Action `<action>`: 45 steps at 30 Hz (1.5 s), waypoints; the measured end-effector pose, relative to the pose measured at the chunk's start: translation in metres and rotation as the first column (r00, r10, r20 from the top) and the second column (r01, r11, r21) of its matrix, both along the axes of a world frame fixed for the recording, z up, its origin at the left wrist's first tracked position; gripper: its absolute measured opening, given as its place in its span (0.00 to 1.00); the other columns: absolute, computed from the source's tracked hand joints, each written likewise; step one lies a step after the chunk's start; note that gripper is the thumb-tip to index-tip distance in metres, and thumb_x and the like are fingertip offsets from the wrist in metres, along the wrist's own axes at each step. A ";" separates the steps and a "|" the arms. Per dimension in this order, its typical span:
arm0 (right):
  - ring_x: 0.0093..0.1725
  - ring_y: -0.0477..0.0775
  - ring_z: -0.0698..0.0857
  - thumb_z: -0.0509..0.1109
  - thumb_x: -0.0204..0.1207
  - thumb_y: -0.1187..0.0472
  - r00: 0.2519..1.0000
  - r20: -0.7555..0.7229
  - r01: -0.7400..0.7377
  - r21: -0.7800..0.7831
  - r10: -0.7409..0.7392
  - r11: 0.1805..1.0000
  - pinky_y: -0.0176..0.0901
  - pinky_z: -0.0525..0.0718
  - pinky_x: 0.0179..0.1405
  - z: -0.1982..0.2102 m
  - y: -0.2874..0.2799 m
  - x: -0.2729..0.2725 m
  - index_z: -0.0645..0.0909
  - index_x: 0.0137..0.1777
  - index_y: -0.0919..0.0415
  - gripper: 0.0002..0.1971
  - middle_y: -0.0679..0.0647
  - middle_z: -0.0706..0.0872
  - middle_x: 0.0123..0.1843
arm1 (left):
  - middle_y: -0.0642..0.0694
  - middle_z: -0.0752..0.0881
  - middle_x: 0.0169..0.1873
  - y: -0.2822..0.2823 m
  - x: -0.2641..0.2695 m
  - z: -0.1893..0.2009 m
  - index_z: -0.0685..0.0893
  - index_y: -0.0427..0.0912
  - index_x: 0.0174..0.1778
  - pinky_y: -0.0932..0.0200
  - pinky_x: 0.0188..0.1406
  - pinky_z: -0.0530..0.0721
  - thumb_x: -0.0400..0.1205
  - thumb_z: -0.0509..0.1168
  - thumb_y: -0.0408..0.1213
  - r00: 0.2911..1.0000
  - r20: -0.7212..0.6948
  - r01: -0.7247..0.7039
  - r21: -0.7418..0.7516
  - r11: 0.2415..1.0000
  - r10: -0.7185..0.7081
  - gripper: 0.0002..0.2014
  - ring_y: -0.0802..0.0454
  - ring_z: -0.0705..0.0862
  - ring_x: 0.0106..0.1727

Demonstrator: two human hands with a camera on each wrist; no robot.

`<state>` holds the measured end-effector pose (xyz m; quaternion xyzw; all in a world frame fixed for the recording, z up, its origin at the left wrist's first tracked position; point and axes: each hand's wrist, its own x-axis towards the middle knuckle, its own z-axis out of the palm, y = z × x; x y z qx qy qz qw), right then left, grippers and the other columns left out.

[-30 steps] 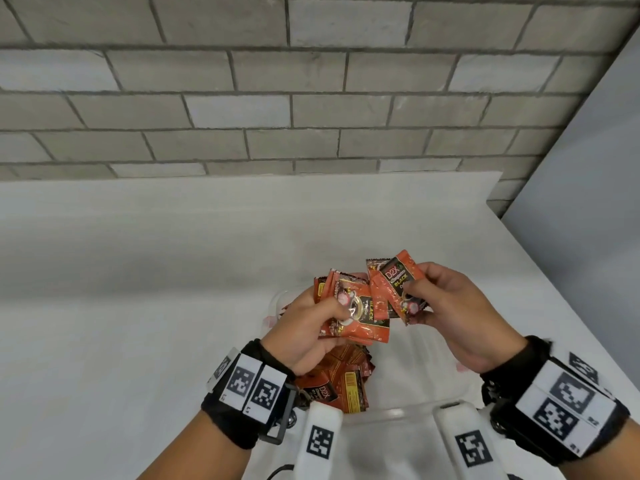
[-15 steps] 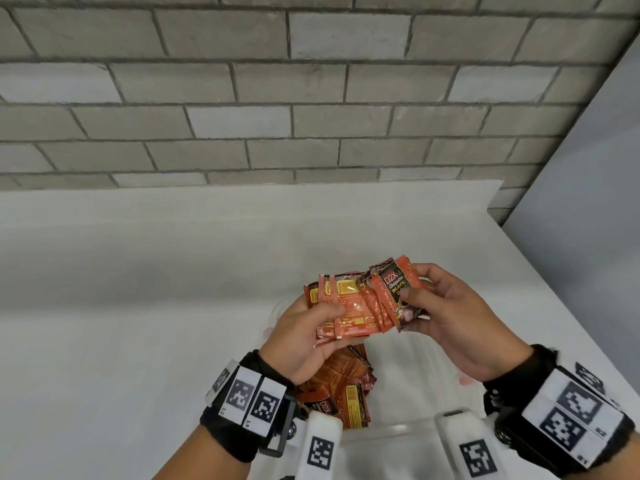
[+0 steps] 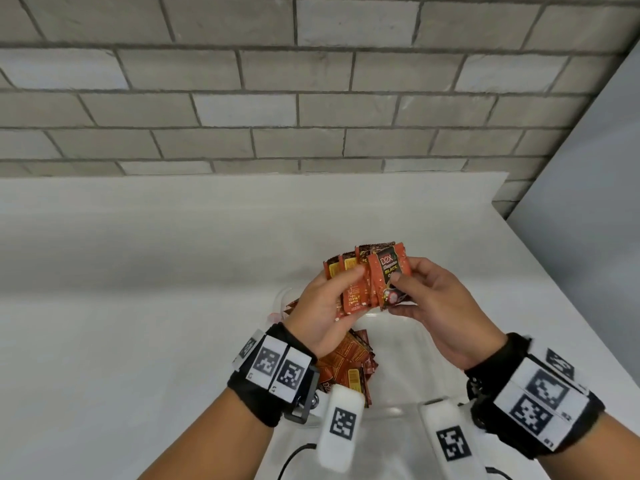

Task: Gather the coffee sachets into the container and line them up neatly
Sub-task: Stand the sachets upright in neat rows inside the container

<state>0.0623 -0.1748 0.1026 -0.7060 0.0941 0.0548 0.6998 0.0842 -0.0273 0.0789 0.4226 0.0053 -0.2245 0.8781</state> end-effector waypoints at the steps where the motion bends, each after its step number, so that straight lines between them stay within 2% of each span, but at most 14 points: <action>1: 0.41 0.48 0.86 0.66 0.81 0.64 0.999 0.034 -0.017 -0.062 0.020 0.998 0.43 0.84 0.47 -0.002 0.002 -0.001 0.83 0.55 0.57 0.07 0.54 0.89 0.45 | 0.35 0.86 0.55 -0.004 -0.001 0.000 0.76 0.31 0.67 0.54 0.52 0.86 0.78 0.69 0.35 1.000 0.006 -0.003 0.010 1.000 0.003 0.22 0.45 0.86 0.54; 4: 0.50 0.44 0.86 0.68 0.79 0.57 0.982 0.150 -0.056 -0.337 0.113 0.940 0.34 0.80 0.52 -0.004 0.004 -0.006 0.86 0.54 0.48 0.08 0.48 0.90 0.46 | 0.33 0.82 0.54 -0.015 -0.003 0.001 0.68 0.23 0.71 0.62 0.39 0.83 0.76 0.68 0.33 0.999 0.033 -0.021 0.031 0.999 0.020 0.30 0.50 0.86 0.47; 7: 0.59 0.44 0.76 0.69 0.77 0.52 0.968 0.192 0.005 -0.658 0.162 0.753 0.27 0.69 0.51 -0.005 0.004 -0.010 0.83 0.59 0.41 0.12 0.46 0.80 0.55 | 0.37 0.85 0.42 -0.016 -0.002 -0.001 0.72 0.21 0.67 0.62 0.34 0.80 0.77 0.67 0.29 0.998 0.053 -0.026 0.071 0.997 0.022 0.25 0.50 0.86 0.39; 10: 0.74 0.45 0.59 0.73 0.73 0.48 0.911 0.293 0.041 -0.764 0.290 0.644 0.31 0.59 0.67 -0.001 0.001 -0.016 0.63 0.77 0.37 0.34 0.47 0.64 0.74 | 0.36 0.88 0.38 -0.012 -0.002 -0.003 0.81 0.24 0.56 0.57 0.34 0.80 0.73 0.66 0.26 0.999 0.052 0.011 0.095 0.995 -0.016 0.16 0.46 0.87 0.36; 13: 0.80 0.40 0.44 0.76 0.67 0.44 0.777 0.244 -0.165 -0.811 0.581 0.561 0.34 0.50 0.75 0.004 -0.002 -0.020 0.40 0.78 0.29 0.51 0.35 0.45 0.81 | 0.39 0.84 0.30 -0.011 -0.006 -0.002 0.83 0.32 0.39 0.60 0.30 0.83 0.70 0.63 0.24 0.997 0.041 0.058 0.053 0.997 -0.060 0.05 0.48 0.84 0.31; 16: 0.80 0.46 0.55 0.76 0.64 0.47 0.683 0.224 -0.110 -0.910 0.695 0.401 0.43 0.55 0.76 -0.001 -0.002 -0.017 0.36 0.81 0.35 0.57 0.47 0.56 0.82 | 0.40 0.81 0.32 -0.016 -0.011 0.000 0.79 0.35 0.41 0.59 0.32 0.81 0.66 0.62 0.25 0.995 0.056 0.082 0.037 0.996 -0.084 0.09 0.50 0.83 0.35; 18: 0.70 0.46 0.67 0.76 0.64 0.51 0.684 0.294 -0.033 -0.902 0.668 0.431 0.44 0.64 0.69 -0.004 -0.001 -0.013 0.42 0.83 0.43 0.54 0.50 0.71 0.73 | 0.41 0.80 0.30 -0.018 -0.014 0.001 0.78 0.36 0.38 0.60 0.33 0.80 0.65 0.62 0.25 0.990 0.082 0.115 0.038 0.993 -0.118 0.08 0.51 0.82 0.34; 20: 0.64 0.46 0.70 0.73 0.64 0.51 0.699 0.310 -0.013 -0.895 0.645 0.445 0.43 0.67 0.64 -0.005 -0.002 -0.012 0.45 0.83 0.48 0.51 0.51 0.76 0.67 | 0.43 0.81 0.27 -0.018 -0.015 0.003 0.78 0.36 0.35 0.62 0.30 0.81 0.65 0.61 0.23 0.987 0.091 0.134 0.012 0.991 -0.135 0.07 0.52 0.83 0.31; 25: 0.68 0.51 0.72 0.78 0.63 0.50 0.736 0.229 -0.094 -0.898 0.638 0.431 0.46 0.70 0.68 0.000 -0.004 -0.011 0.59 0.81 0.55 0.47 0.51 0.74 0.70 | 0.44 0.84 0.32 -0.016 -0.015 0.001 0.78 0.37 0.48 0.60 0.35 0.84 0.67 0.62 0.22 0.985 0.106 0.139 -0.011 0.990 -0.137 0.15 0.51 0.85 0.36; 28: 0.58 0.49 0.78 0.78 0.60 0.51 0.730 0.215 -0.092 -0.910 0.649 0.405 0.49 0.77 0.59 0.004 -0.004 -0.007 0.68 0.74 0.53 0.40 0.47 0.78 0.62 | 0.44 0.85 0.32 -0.013 -0.015 0.002 0.80 0.37 0.42 0.60 0.36 0.84 0.67 0.65 0.25 0.980 0.107 0.170 -0.009 0.985 -0.168 0.09 0.51 0.86 0.36; 32: 0.60 0.50 0.76 0.77 0.60 0.52 0.748 0.216 -0.063 -0.918 0.628 0.391 0.47 0.74 0.58 0.000 -0.005 -0.006 0.67 0.74 0.52 0.40 0.47 0.76 0.62 | 0.42 0.85 0.35 -0.014 -0.013 0.003 0.81 0.38 0.43 0.58 0.39 0.83 0.69 0.65 0.29 0.989 0.080 0.122 0.029 0.992 -0.124 0.08 0.50 0.86 0.38; 35: 0.63 0.48 0.73 0.77 0.61 0.49 0.741 0.219 -0.068 -0.916 0.635 0.395 0.44 0.69 0.58 -0.002 -0.003 -0.008 0.65 0.76 0.52 0.42 0.47 0.75 0.65 | 0.44 0.82 0.27 -0.018 -0.014 0.002 0.82 0.39 0.33 0.62 0.30 0.82 0.66 0.65 0.26 0.996 0.081 0.044 0.045 0.998 -0.047 0.04 0.52 0.83 0.30; 41: 0.61 0.48 0.75 0.79 0.60 0.49 0.746 0.198 -0.085 -0.919 0.636 0.386 0.43 0.68 0.57 -0.005 -0.004 -0.007 0.67 0.75 0.52 0.42 0.46 0.75 0.63 | 0.45 0.82 0.27 -0.018 -0.012 0.000 0.80 0.39 0.33 0.63 0.29 0.81 0.71 0.62 0.21 0.989 0.082 0.117 0.070 0.991 -0.123 0.08 0.53 0.83 0.31; 45: 0.66 0.45 0.72 0.74 0.59 0.34 0.760 0.159 -0.159 -0.895 0.630 0.417 0.44 0.69 0.65 -0.003 -0.008 -0.006 0.62 0.79 0.49 0.48 0.43 0.72 0.67 | 0.43 0.78 0.24 -0.019 -0.008 -0.003 0.77 0.37 0.30 0.63 0.27 0.78 0.76 0.57 0.16 0.988 0.087 0.119 0.128 0.985 -0.131 0.13 0.52 0.80 0.28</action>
